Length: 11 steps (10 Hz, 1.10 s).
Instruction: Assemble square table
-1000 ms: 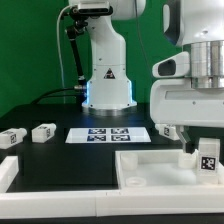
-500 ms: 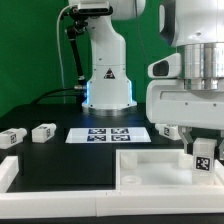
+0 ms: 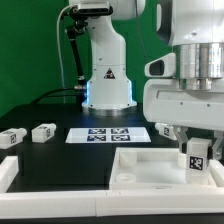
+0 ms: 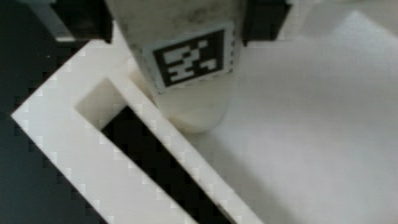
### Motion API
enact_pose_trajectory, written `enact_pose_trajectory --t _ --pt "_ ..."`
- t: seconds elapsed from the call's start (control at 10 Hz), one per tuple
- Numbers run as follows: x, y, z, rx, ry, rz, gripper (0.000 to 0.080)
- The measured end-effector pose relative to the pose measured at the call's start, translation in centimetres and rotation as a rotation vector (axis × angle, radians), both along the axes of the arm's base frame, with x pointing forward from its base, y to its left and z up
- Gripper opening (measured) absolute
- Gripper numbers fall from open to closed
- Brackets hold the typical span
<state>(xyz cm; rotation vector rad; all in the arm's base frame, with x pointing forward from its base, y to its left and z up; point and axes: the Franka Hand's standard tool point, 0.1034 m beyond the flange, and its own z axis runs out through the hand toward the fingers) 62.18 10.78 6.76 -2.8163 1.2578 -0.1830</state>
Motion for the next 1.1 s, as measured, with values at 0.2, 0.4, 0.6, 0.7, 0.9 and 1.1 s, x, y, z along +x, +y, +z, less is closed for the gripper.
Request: enact_pose_trajectory --t 0.2,0.4,0.6,0.7,0.9,1.1 --pt "0.0 0.0 0.0 0.0 0.0 0.0 0.0416" --pt "0.0 0.0 0.0 0.0 0.0 0.001 0.0594" --pt "-0.1 0.6 2.1 0.023 -0.034 0.024 0.0633" --pt "-0.9 0.9 3.3 0.034 -0.034 0.031 0.0644" --pt "-1.1 0.9 3.9 0.041 -0.031 0.032 0.0648" --pt "-1.1 0.9 3.8 0.04 -0.028 0.032 0.0648"
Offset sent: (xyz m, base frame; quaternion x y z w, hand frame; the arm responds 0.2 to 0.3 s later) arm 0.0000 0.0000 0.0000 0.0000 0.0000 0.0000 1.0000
